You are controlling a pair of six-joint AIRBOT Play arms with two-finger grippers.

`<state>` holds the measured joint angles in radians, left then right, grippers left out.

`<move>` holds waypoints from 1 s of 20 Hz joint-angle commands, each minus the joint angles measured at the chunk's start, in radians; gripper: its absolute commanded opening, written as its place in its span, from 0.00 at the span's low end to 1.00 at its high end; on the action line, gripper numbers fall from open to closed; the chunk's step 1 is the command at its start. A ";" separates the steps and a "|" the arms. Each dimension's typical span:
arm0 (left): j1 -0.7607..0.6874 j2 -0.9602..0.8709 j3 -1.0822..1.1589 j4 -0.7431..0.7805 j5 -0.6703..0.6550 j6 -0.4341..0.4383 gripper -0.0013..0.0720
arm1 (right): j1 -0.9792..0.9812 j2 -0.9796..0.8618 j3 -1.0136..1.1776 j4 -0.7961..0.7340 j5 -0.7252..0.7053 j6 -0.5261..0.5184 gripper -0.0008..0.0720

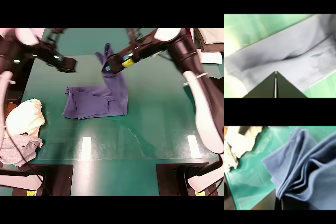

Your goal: Fold the shirts.

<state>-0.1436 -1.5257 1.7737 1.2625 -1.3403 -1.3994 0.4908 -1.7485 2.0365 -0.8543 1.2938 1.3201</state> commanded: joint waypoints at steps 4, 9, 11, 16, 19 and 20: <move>0.116 0.167 0.002 0.043 -0.065 0.011 0.05 | 0.208 -0.206 0.006 0.098 -0.366 -0.184 0.05; 0.116 0.173 0.003 0.040 -0.068 0.011 0.06 | 0.252 -0.225 0.006 0.144 -0.339 -0.193 0.83; 0.116 0.173 0.002 0.040 -0.083 0.012 0.05 | 0.192 -0.182 0.003 0.067 -0.121 -0.142 0.82; 0.116 0.173 0.000 0.039 -0.085 0.012 0.06 | -0.058 -0.004 -0.290 -0.011 0.087 -0.078 0.74; 0.116 0.171 0.000 0.039 -0.085 0.012 0.06 | -0.209 0.103 -0.528 -0.011 0.005 -0.023 0.71; 0.116 0.170 0.000 0.038 -0.085 0.011 0.06 | -0.249 0.132 -0.607 -0.009 -0.058 -0.008 0.71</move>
<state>-0.0273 -1.3540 1.7744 1.3018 -1.4250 -1.3876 0.3611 -1.7016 1.6222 -0.8520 1.2934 1.2572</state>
